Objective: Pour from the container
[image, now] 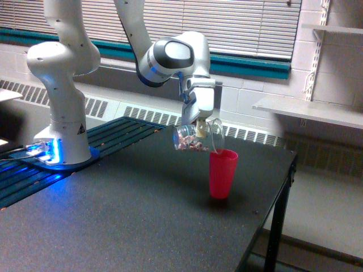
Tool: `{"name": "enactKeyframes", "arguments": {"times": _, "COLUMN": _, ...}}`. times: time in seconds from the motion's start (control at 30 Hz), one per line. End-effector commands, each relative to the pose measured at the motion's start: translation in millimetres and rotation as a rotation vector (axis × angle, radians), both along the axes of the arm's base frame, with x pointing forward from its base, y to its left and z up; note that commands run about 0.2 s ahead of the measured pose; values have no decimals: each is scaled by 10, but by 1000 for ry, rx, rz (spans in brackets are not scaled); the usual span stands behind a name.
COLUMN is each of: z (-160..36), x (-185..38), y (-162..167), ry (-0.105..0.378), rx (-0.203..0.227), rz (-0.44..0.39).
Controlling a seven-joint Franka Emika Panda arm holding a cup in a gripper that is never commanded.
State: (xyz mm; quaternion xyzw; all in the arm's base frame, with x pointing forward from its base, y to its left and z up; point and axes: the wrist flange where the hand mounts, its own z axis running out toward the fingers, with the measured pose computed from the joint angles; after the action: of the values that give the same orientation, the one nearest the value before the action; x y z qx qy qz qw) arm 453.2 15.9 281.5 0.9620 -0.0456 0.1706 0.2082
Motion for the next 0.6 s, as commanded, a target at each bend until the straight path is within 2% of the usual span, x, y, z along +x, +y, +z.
{"name": "enactKeyframes", "arguments": {"times": 0.03, "z": 20, "x": 11, "y": 74, "ry": -3, "rx": -35, "rz": 13}}
{"name": "enactKeyframes", "arguments": {"times": 0.6, "z": 9, "x": 46, "y": 28, "ry": 21, "rx": -93, "rz": 18}}
